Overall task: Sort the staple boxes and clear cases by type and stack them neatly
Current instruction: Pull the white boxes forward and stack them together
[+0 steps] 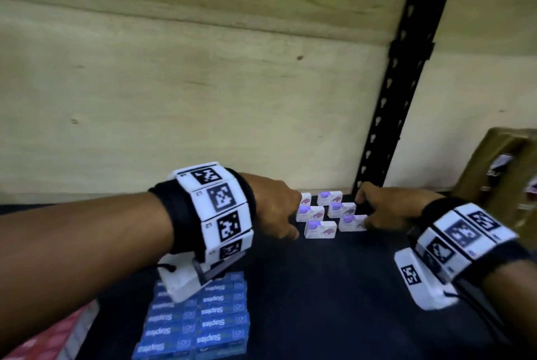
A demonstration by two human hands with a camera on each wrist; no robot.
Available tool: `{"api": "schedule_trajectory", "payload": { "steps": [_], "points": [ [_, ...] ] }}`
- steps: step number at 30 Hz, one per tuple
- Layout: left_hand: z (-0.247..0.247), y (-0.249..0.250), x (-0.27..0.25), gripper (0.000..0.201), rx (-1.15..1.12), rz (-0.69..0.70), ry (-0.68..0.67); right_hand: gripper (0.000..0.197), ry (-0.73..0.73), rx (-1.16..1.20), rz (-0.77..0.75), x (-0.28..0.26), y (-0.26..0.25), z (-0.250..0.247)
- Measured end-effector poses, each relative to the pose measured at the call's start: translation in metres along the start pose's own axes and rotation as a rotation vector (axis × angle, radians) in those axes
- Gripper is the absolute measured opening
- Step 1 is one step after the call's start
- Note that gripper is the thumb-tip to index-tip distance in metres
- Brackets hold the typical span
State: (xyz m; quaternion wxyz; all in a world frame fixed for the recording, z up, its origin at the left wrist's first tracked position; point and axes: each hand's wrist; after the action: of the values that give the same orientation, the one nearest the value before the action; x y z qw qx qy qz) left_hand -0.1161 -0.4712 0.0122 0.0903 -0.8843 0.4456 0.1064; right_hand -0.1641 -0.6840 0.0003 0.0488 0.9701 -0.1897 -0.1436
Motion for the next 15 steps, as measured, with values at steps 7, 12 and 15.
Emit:
{"api": "schedule_trajectory", "payload": {
  "steps": [7, 12, 15],
  "points": [
    [0.003, 0.009, 0.045, 0.068, -0.052, -0.077, -0.145, 0.038, -0.066, 0.061, -0.048, 0.014, 0.010, 0.002],
    [-0.002, 0.021, 0.056, 0.065, 0.052, -0.039, -0.147, 0.024, -0.044, 0.008, -0.086, 0.020, 0.006, 0.002],
    [-0.005, 0.031, 0.058, 0.048, 0.143, 0.020, -0.169, 0.019, -0.043, -0.052, -0.111, 0.021, 0.002, -0.002]
  ]
}}
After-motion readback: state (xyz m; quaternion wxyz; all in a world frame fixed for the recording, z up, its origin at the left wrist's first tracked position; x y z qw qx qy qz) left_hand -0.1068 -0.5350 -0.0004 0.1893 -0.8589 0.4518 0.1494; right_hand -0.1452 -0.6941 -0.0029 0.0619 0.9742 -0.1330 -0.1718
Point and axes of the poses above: each hand's wrist, its own x-axis towards the middle knuckle, its own z-axis out of the palm, y = z × x, and after that the axes turned 3 degrees about z, right-handed
